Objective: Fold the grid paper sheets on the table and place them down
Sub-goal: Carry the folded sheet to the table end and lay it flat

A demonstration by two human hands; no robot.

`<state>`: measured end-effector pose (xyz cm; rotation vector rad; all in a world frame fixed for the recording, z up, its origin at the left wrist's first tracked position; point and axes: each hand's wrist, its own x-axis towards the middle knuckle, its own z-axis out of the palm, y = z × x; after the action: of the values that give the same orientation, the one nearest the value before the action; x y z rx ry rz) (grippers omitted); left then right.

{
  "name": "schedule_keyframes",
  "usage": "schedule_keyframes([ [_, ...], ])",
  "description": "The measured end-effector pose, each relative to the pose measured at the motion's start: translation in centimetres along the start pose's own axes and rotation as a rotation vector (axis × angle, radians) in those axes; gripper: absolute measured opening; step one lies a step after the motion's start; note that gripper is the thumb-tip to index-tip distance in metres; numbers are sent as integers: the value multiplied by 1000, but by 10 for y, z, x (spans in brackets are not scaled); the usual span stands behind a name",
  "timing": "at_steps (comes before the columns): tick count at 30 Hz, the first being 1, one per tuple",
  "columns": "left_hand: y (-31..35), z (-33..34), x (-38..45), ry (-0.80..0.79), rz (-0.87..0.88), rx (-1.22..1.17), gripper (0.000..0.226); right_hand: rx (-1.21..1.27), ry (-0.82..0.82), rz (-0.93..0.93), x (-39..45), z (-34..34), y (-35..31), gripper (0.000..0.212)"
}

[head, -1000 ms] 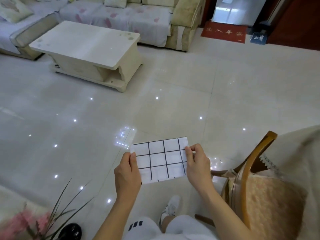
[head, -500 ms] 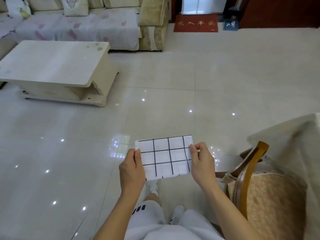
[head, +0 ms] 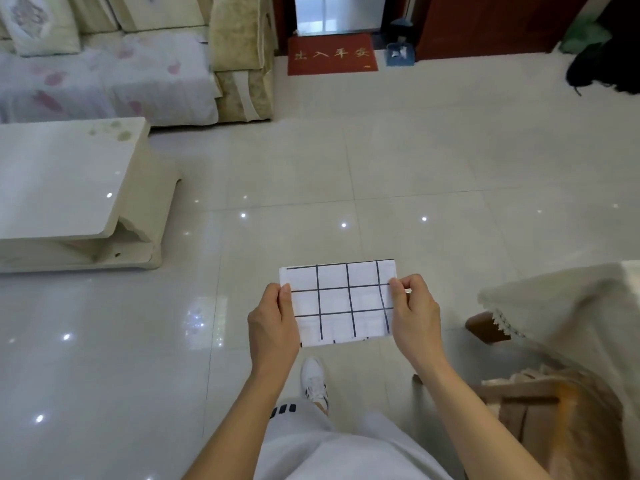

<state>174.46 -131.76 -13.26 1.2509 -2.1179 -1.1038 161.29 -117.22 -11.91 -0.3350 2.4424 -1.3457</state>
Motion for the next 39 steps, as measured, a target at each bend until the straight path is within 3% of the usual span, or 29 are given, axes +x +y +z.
schedule_keyframes([
  [11, 32, 30, 128, -170, 66, -26, 38, 9, 158, 59, 90, 23, -38, 24],
  [21, 79, 111, 193, -266, 135, 26, 38, 38, 249, 152, 175, -4, -17, 22],
  [39, 274, 358, 268, -439, 262, 64, 39, 133, 452, 279, 388, -192, 48, 25],
])
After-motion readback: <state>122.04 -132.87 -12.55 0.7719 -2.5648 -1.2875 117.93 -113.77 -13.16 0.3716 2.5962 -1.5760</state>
